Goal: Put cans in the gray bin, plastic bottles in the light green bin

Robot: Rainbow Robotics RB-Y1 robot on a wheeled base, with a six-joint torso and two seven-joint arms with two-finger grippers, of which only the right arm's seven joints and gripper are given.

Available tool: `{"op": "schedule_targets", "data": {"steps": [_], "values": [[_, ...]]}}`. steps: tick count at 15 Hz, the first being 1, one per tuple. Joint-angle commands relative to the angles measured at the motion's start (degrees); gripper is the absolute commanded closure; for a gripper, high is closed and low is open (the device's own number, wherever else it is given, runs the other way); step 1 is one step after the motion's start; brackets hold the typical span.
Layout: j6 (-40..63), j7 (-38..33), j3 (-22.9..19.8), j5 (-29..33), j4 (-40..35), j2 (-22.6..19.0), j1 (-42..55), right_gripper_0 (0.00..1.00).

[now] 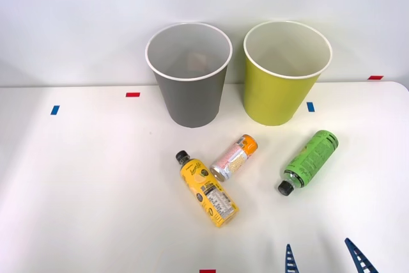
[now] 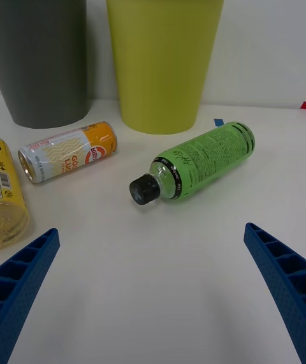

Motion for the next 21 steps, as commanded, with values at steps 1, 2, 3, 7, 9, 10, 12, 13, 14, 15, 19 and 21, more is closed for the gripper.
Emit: {"op": "schedule_targets", "data": {"steps": [1, 2, 3, 7, 9, 10, 12, 13, 14, 15, 19, 21], "values": [[0.0, 0.0, 0.0, 0.0, 0.0, 0.0, 0.0, 0.00], [0.0, 0.0, 0.0, 0.0, 0.0, 0.0, 0.0, 0.00], [0.0, 0.0, 0.0, 0.0, 0.0, 0.0, 0.0, 0.00], [0.0, 0.0, 0.0, 0.0, 0.0, 0.0, 0.0, 0.00], [0.0, 0.0, 0.0, 0.0, 0.0, 0.0, 0.0, 0.00], [0.0, 0.0, 0.0, 0.0, 0.0, 0.0, 0.0, 0.00], [0.0, 0.0, 0.0, 0.0, 0.0, 0.0, 0.0, 0.00], [0.0, 0.0, 0.0, 0.0, 0.0, 0.0, 0.0, 0.00], [0.0, 0.0, 0.0, 0.0, 0.0, 0.0, 0.0, 0.00], [0.0, 0.0, 0.0, 0.0, 0.0, 0.0, 0.0, 0.00], [0.0, 0.0, 0.0, 0.0, 0.0, 0.0, 0.0, 0.00], [0.0, 0.0, 0.0, 0.0, 0.0, 0.0, 0.0, 0.00]]}}
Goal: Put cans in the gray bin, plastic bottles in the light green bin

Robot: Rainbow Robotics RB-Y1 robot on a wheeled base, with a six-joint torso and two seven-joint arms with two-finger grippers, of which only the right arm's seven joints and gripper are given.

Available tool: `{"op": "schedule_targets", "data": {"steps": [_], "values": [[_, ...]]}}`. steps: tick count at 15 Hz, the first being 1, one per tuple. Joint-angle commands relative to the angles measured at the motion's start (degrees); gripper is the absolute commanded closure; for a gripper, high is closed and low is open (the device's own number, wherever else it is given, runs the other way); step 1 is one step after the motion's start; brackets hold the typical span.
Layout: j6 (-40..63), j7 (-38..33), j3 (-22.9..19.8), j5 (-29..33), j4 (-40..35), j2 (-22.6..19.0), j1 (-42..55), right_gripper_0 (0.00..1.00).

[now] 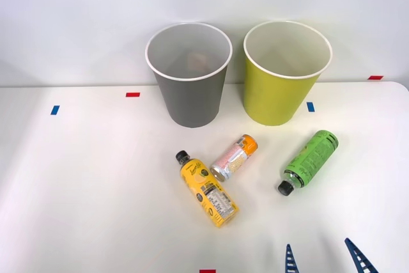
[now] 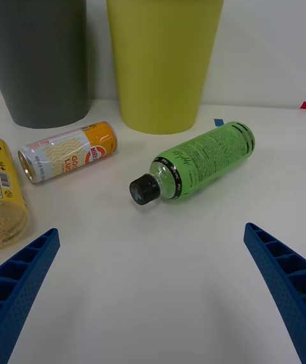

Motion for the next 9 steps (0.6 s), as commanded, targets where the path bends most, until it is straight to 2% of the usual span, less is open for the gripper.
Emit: {"op": "schedule_targets", "data": {"steps": [1, 9], "values": [[0.0, 0.0, 0.0, 0.0, 0.0, 0.0, 0.0, 0.00], [0.0, 0.0, 0.0, 0.0, 0.0, 0.0, 0.0, 0.00]]}}
